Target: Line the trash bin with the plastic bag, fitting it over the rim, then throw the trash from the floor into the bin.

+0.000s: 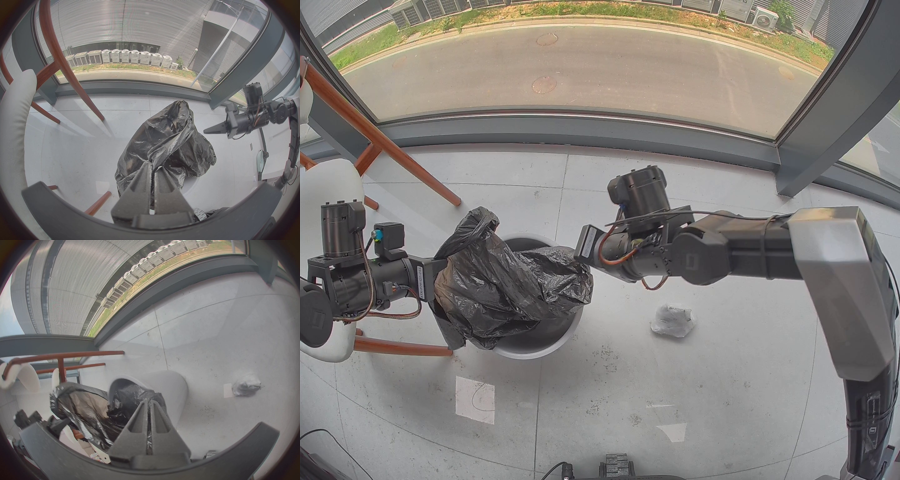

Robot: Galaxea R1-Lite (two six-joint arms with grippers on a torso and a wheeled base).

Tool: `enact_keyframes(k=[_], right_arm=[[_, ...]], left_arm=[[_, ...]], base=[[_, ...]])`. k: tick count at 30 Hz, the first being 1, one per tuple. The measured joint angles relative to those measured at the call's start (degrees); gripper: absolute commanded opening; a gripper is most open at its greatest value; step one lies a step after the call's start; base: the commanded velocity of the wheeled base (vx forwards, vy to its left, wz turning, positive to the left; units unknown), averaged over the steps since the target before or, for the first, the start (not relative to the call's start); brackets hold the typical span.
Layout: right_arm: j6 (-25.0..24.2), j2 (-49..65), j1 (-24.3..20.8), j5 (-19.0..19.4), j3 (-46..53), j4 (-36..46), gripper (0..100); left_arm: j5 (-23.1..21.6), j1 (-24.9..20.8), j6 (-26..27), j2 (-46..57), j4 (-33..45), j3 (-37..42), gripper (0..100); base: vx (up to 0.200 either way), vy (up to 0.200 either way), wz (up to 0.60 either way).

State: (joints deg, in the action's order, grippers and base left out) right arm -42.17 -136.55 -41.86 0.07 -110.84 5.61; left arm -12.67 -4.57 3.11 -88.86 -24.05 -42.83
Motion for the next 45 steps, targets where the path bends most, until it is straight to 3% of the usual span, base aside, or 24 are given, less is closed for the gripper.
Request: enact_keyframes(k=[13, 19, 28, 33, 37, 42, 45], right_arm=[[-0.09, -3.61, -4.83, 0.33, -2.52, -0.90, 0], [-2.19, -6.56, -6.38, 0.26, -3.57, -0.20, 0], [-0.96, -7.91, -0.74, 0.44, -3.79, 7.66, 0], [-4.08, -8.11, 2.56, 0.94, -3.77, 11.12, 0], [-8.66, -8.90, 3.02, 1.48, -3.79, 11.57, 0], [-8.98, -10.48, 1.66, 1.91, -3.77, 11.87, 0], [-9.29, -11.06, -0.09, 4.33, -3.77, 11.87, 0]], left_arm=[[0.22, 0.00, -0.02, 0.07, -0.24, -0.22, 0], [4.51, 0.00, 0.09, 0.09, -0.09, -0.30, 0], [5.08, 0.00, 0.15, 0.24, 0.07, 0.13, 0], [5.08, 0.00, 0.30, 0.60, 0.09, 0.77, 0], [5.10, 0.00, 0.56, 0.74, 0.09, 0.93, 0], [5.12, -0.05, 0.72, 0.77, 0.11, 0.83, 0], [5.12, -0.06, 0.77, 0.77, 0.16, 0.88, 0]], base=[[0.000, 0.000, 0.00], [0.000, 0.000, 0.00], [0.000, 0.000, 0.00], [0.000, 0.000, 0.00], [0.000, 0.000, 0.00], [0.000, 0.000, 0.00], [0.000, 0.000, 0.00]])
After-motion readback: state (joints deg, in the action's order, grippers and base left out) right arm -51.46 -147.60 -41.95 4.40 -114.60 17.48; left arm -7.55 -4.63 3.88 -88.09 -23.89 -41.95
